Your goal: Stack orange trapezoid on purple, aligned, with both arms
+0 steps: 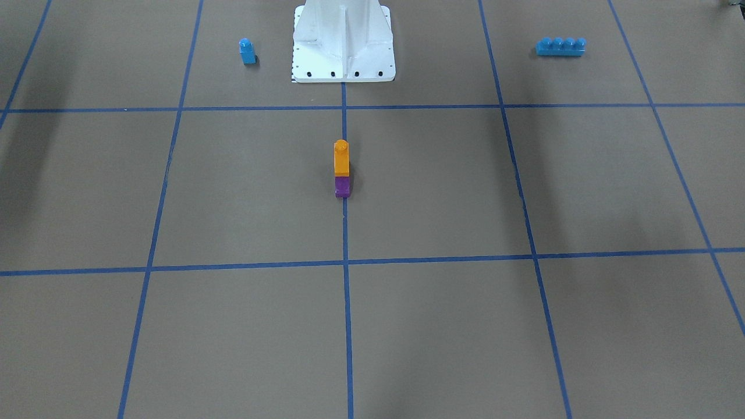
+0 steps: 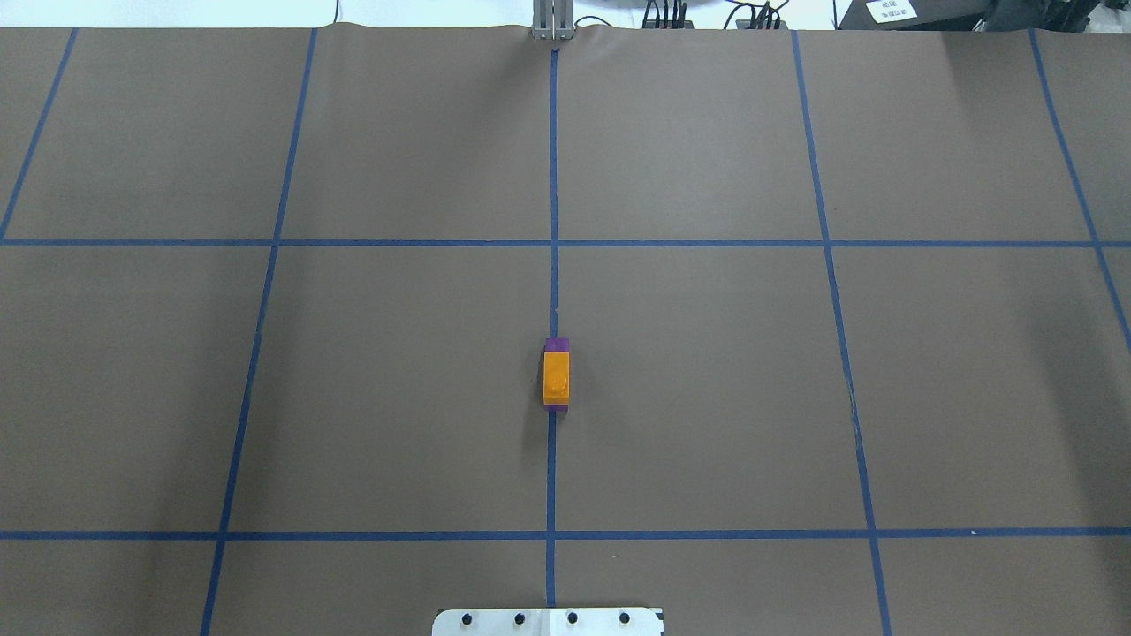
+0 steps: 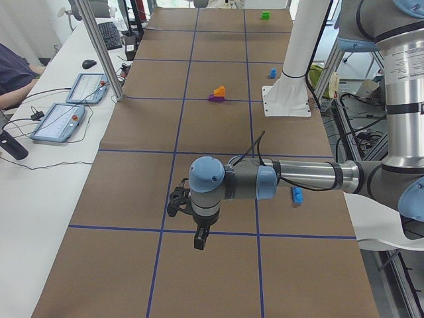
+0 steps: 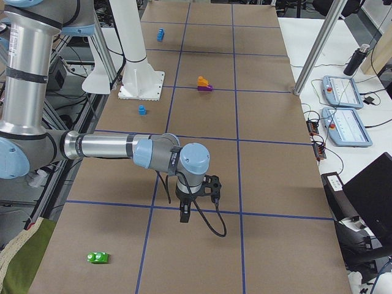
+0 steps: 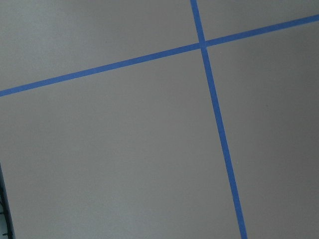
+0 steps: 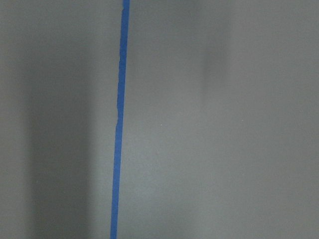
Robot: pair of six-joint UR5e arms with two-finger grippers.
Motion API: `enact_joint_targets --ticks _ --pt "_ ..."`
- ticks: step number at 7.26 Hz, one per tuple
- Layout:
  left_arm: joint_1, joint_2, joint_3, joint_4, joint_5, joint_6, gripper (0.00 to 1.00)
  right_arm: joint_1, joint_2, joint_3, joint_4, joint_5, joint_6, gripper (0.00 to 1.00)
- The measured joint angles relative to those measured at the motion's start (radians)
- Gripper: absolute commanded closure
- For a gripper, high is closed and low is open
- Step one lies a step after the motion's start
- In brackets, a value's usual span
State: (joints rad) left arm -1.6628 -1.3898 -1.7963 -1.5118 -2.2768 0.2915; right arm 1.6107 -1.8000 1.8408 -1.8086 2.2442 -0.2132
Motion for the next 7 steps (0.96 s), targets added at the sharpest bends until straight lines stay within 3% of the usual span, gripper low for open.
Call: enact_joint_targets --ticks 7 --pt "0.000 0.000 0.001 -0.012 0.000 0.000 0.00 0.000 0.001 -0.006 0.008 0.000 0.000 0.00"
